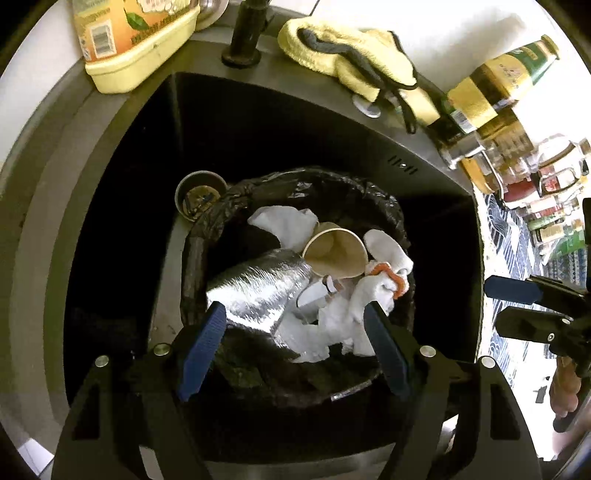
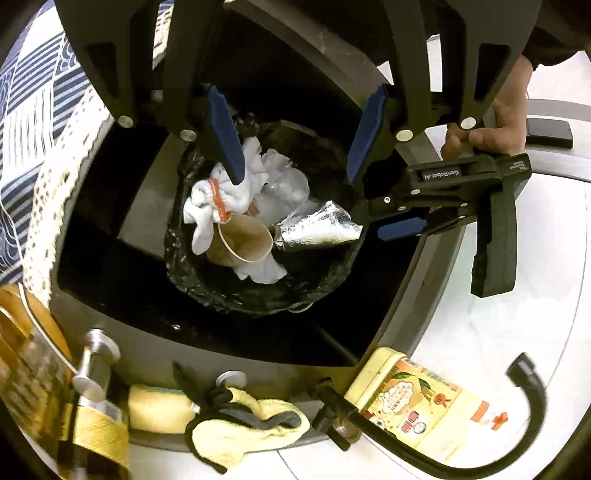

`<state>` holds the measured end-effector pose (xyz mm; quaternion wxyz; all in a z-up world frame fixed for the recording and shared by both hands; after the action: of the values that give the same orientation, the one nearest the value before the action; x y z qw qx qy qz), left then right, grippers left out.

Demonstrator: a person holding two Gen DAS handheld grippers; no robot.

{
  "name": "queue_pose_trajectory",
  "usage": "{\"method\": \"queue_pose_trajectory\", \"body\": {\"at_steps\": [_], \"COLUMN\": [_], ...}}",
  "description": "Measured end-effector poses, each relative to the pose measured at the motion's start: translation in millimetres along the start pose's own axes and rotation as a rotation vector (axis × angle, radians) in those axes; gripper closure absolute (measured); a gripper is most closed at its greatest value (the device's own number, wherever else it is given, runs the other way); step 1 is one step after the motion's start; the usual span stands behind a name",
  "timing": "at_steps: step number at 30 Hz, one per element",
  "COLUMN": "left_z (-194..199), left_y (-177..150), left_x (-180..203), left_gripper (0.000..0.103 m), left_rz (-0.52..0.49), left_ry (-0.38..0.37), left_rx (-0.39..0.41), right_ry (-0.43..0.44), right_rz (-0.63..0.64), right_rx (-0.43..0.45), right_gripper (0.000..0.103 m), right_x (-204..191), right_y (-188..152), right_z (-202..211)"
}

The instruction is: Collect trash

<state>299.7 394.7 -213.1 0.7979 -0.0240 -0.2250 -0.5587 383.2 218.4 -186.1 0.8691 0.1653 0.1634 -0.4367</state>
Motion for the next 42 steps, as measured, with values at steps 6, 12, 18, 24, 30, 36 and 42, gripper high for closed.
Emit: {"method": "queue_pose_trajectory", "body": {"at_steps": [6,12,18,24,30,36,42], "left_z": [25.1,48.2,66.1,83.3,93.0,104.0,119.1], "left_y": [-18.4,-44.2,-70.6,-99.1,-134.0,-172.7,-208.3], "left_x": [20.3,53.2,85.7,121.9,169.2,214.8,261.3], "left_gripper": [0.028,0.028,0.028,0.022,0.022,0.022,0.022], "left_rz": [-0.033,-0.094,-0.127,-0.143,-0.150,-0.139,-0.159], "left_ry": [-0.017,-0.034,-0.033,0.019,0.071,0.083,0.103], "left_rx": [0.055,0.088,0.106,0.159,0.203,0.248,0.282], "right_ry": [-0.007,-0.043,-0.083,-0.066,-0.087,-0.085,-0.106], "right_rz": [0.009,0.013,0.021,0.079,0.108,0.093,0.090], "right_rx": [0.063,0.139,0.253,0.335,0.403,0.446,0.505], "right_gripper": [0.045,0.045,0.040,0.032,0.015,0.005,0.005], "right_x": [-7.9,-12.7,-12.4,-2.5,25.0,54.1,72.2], "right_y": [-24.2,-57.4,-93.1,-130.5,-171.9,-218.2,-271.2], "right_z": [30.3,61.5,99.8,136.1,176.7,212.2,252.9]}}
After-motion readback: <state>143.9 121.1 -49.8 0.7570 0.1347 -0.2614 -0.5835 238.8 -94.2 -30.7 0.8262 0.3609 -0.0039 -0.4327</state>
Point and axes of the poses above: each gripper's, at about its wrist camera, not at the fingertips, and z roughly against the way its jaws point, x to its right, y to its top, the point moved 3 cm from there along -z, roughly the way its jaws point, and after that the axes turned 3 degrees about -y, right-handed, at the moved point
